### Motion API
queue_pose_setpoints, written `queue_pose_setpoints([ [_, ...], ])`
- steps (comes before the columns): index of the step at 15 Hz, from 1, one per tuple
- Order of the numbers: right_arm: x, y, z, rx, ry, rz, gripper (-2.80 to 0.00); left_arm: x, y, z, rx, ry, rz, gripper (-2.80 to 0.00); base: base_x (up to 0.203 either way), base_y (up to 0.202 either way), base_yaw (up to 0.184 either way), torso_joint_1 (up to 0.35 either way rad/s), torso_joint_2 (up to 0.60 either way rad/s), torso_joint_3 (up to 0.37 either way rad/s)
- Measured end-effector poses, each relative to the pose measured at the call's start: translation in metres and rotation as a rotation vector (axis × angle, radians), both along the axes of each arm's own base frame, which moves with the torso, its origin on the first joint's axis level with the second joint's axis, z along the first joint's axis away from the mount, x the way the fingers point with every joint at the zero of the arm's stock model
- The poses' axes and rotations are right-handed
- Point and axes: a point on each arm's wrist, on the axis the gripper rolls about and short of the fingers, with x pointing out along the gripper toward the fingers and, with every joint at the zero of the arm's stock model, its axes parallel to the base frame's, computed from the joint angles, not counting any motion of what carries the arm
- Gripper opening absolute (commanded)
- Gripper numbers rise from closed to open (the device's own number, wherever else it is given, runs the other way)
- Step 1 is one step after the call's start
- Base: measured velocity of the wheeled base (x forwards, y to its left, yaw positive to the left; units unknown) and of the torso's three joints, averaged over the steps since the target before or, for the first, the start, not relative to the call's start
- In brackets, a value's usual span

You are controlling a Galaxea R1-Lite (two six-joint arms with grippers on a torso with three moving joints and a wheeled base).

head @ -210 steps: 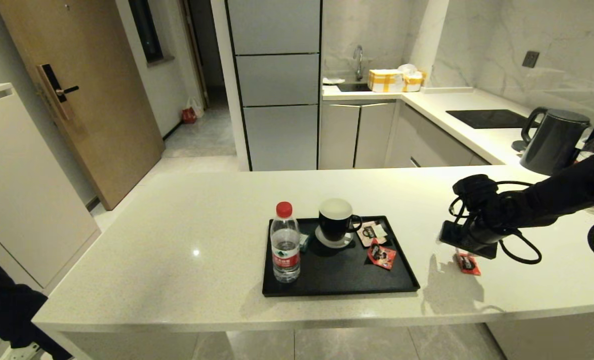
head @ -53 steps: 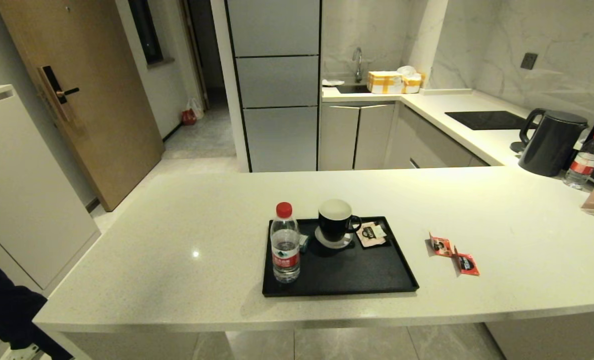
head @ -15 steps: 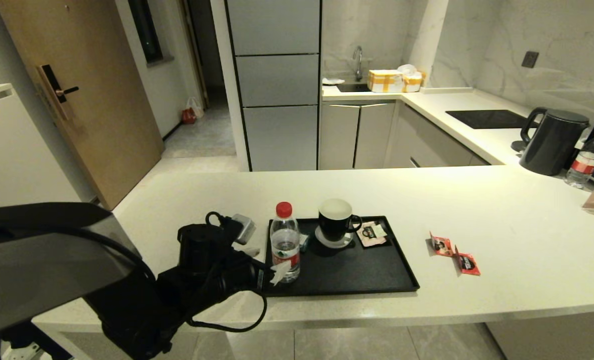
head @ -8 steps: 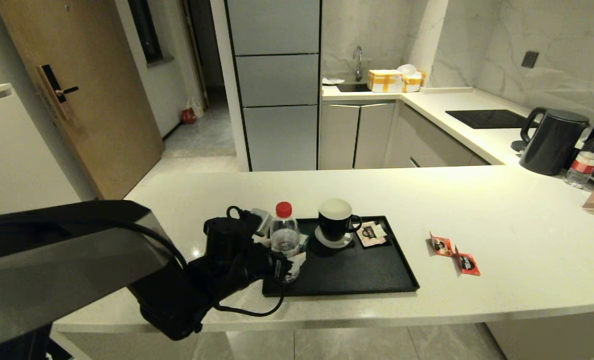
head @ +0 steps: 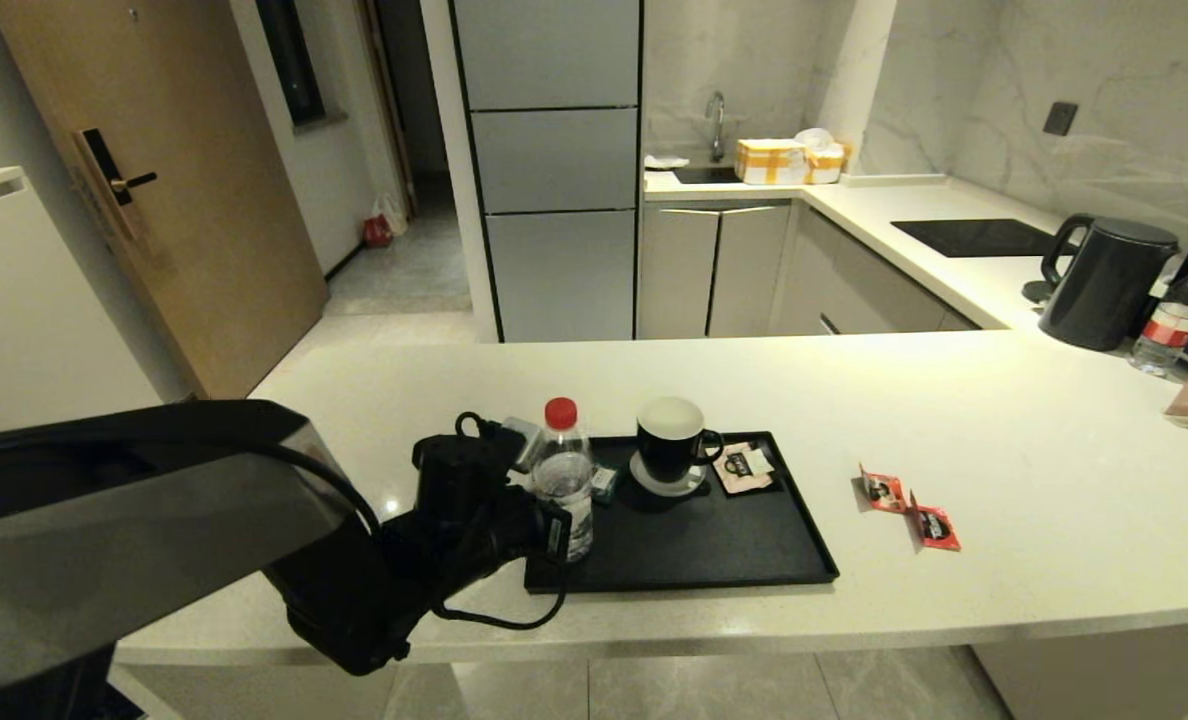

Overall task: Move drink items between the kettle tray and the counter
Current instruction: Pick up the bottled water, then place it on the left

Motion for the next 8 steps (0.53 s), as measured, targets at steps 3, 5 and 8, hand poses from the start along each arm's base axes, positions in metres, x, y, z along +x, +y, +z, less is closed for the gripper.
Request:
queue_pose_setpoints([
  [3,0.000,0.000,0.000,0.000,0.000,-0.001,-2.80,-0.006,0.005,0.025,-0.026,0.023,0.041,-2.80,0.000,0.000,0.000,0.000,0.00,0.000],
  [5,0.000,0.000,0.000,0.000,0.000,-0.001,-2.80,-0.009,0.012,0.047,-0.043,0.008,0.108,-2.80,0.000,0.000,0.000,0.000,0.00,0.000],
  [8,0.000,0.000,0.000,0.001,0.000,-0.001,-2.80,-0.005,0.046,0.071,-0.058,-0.012,0.274,-2.80,0.000,0.000,0.000,0.000,0.00,0.000],
])
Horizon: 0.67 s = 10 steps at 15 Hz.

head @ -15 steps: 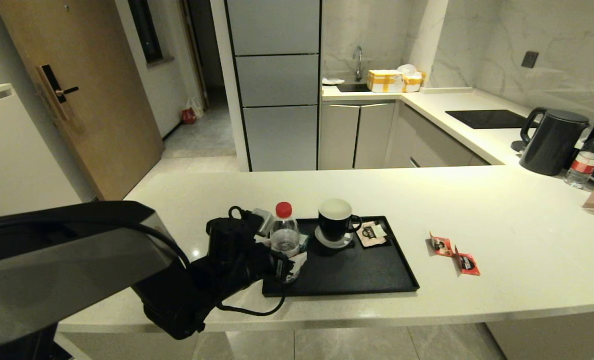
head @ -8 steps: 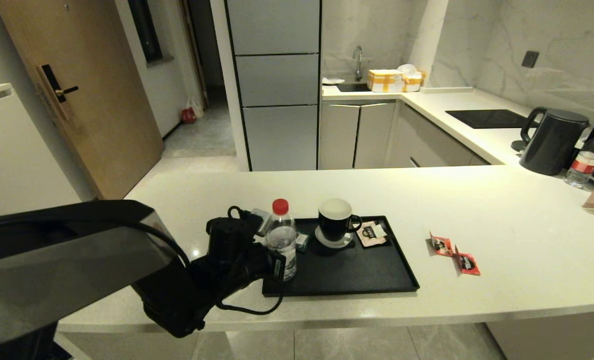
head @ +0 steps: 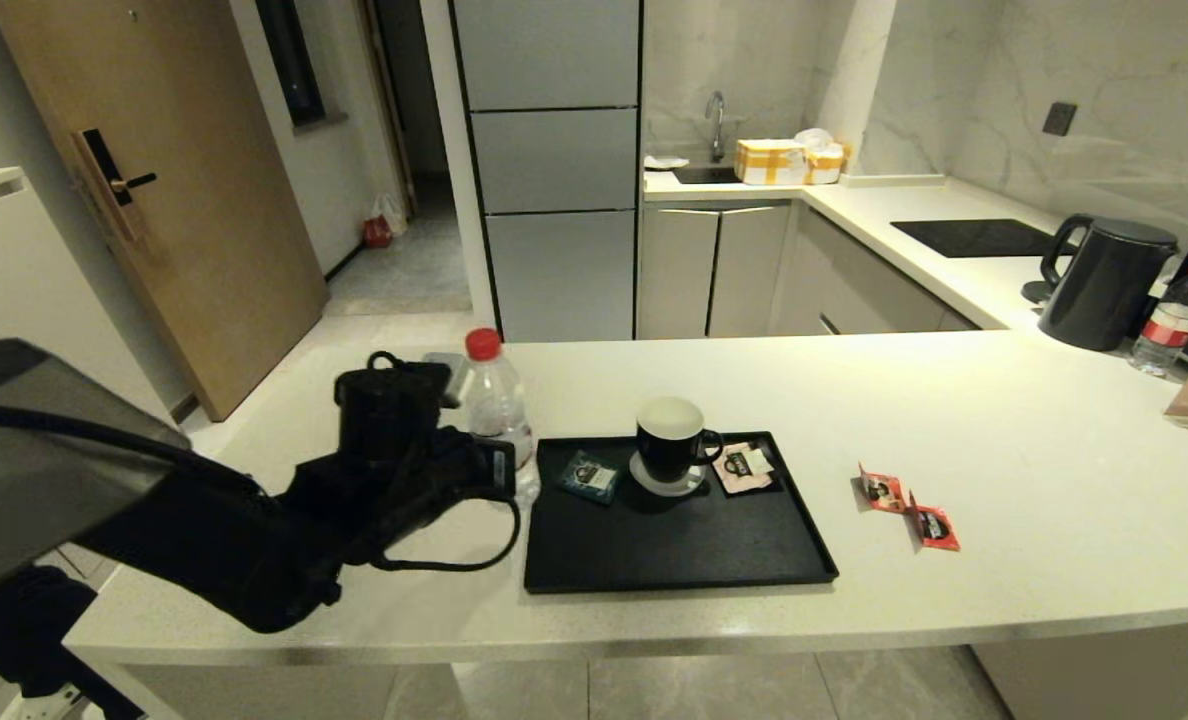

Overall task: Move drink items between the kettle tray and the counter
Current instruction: Place it on the left

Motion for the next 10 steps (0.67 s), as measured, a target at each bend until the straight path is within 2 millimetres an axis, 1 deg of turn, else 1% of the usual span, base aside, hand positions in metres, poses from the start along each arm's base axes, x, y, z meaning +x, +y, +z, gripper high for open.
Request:
queue_pose_setpoints([
  [2,0.000,0.000,0.000,0.000,0.000,-0.001,-2.80,0.005,0.034,0.007,0.003,0.006,0.125,-2.80,0.000,0.000,0.000,0.000,0.00,0.000],
  [3,0.000,0.000,0.000,0.000,0.000,0.000,-2.80,0.007,0.049,0.007,0.003,0.012,0.173,-2.80,0.000,0.000,0.000,0.000,0.00,0.000],
  [4,0.000,0.000,0.000,0.000,0.000,0.001,-2.80,0.006,0.058,0.004,0.007,0.025,0.202,-2.80,0.000,0.000,0.000,0.000,0.00,0.000],
  [6,0.000,0.000,0.000,0.000,0.000,0.000,-2.80,0.006,0.067,-0.003,0.012,0.048,0.229,-2.80,0.000,0.000,0.000,0.000,0.00,0.000],
  [10,0.000,0.000,0.000,-0.001,0.000,0.000,-2.80,0.017,0.078,-0.036,0.030,0.124,0.271,-2.80,0.000,0.000,0.000,0.000,0.00,0.000],
])
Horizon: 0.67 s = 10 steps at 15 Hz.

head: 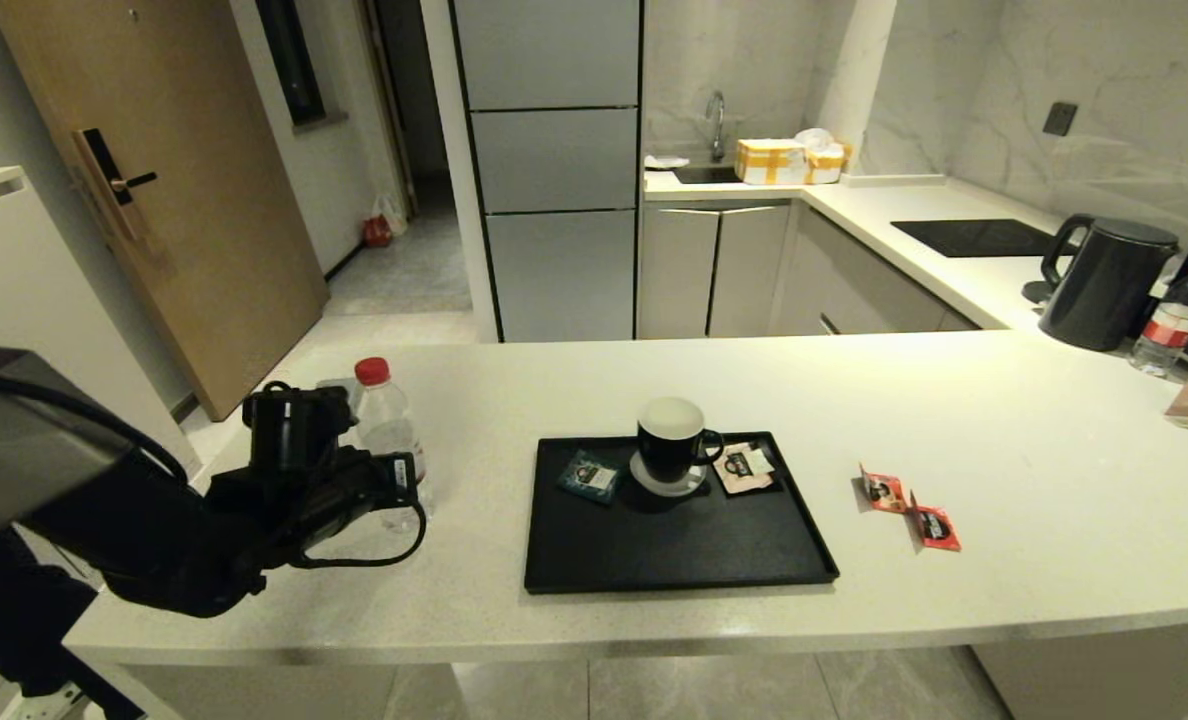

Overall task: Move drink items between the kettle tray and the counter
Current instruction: Place it on the left

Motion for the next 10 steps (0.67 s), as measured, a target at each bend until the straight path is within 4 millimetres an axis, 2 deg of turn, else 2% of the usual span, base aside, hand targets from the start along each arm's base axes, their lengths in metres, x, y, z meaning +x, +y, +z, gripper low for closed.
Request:
queue_pose_setpoints([
  [3,0.000,0.000,0.000,0.001,0.000,0.000,-2.80,0.010,0.001,-0.023,0.008,-0.040,-0.002,-2.80,0.000,0.000,0.000,0.000,0.00,0.000],
  [5,0.000,0.000,0.000,0.000,0.000,0.000,-2.80,0.007,0.002,-0.035,0.025,-0.022,-0.011,-2.80,0.000,0.000,0.000,0.000,0.00,0.000],
  [9,0.000,0.000,0.000,0.001,0.000,0.001,-2.80,-0.002,-0.003,-0.044,0.051,0.011,-0.035,-2.80,0.000,0.000,0.000,0.000,0.00,0.000],
  [10,0.000,0.000,0.000,0.001,0.000,0.000,-2.80,-0.005,-0.005,-0.045,0.060,0.016,-0.045,0.00,0.000,0.000,0.000,0.000,0.00,0.000],
])
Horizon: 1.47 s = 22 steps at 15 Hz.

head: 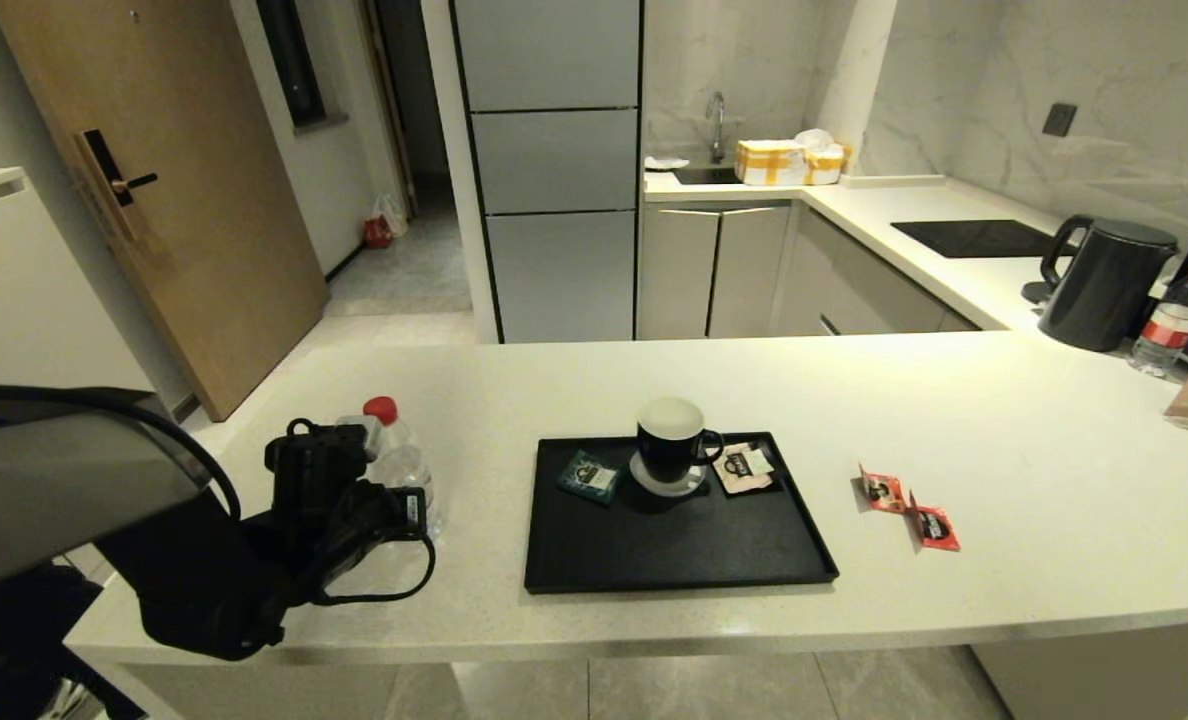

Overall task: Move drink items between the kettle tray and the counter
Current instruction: Place it on the left, then return the bottled water to its original position

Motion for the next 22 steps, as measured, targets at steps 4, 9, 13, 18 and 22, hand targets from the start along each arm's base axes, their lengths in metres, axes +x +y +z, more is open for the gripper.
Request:
queue_pose_setpoints([
  [4,0.000,0.000,0.000,0.000,0.001,0.001,-2.80,-0.005,-0.004,-0.003,0.006,0.025,-0.014,0.00,0.000,0.000,0.000,0.000,0.00,0.000],
  [9,0.000,0.000,0.000,-0.001,0.000,0.000,-2.80,-0.007,-0.003,0.000,0.002,0.011,-0.014,0.00,0.000,0.000,0.000,0.000,0.00,0.000],
  [13,0.000,0.000,0.000,0.000,0.000,0.001,-2.80,-0.034,0.002,0.030,-0.010,-0.030,-0.021,0.00,0.000,0.000,0.000,0.000,0.00,0.000],
  [18,0.000,0.000,0.000,0.000,0.000,0.001,-2.80,-0.096,0.012,0.088,-0.031,-0.088,-0.042,-2.80,0.000,0.000,0.000,0.000,0.00,0.000],
  [22,0.000,0.000,0.000,0.000,0.000,0.000,-2.80,-0.151,0.022,0.131,-0.086,-0.091,-0.029,-2.80,0.000,0.000,0.000,0.000,0.00,0.000],
])
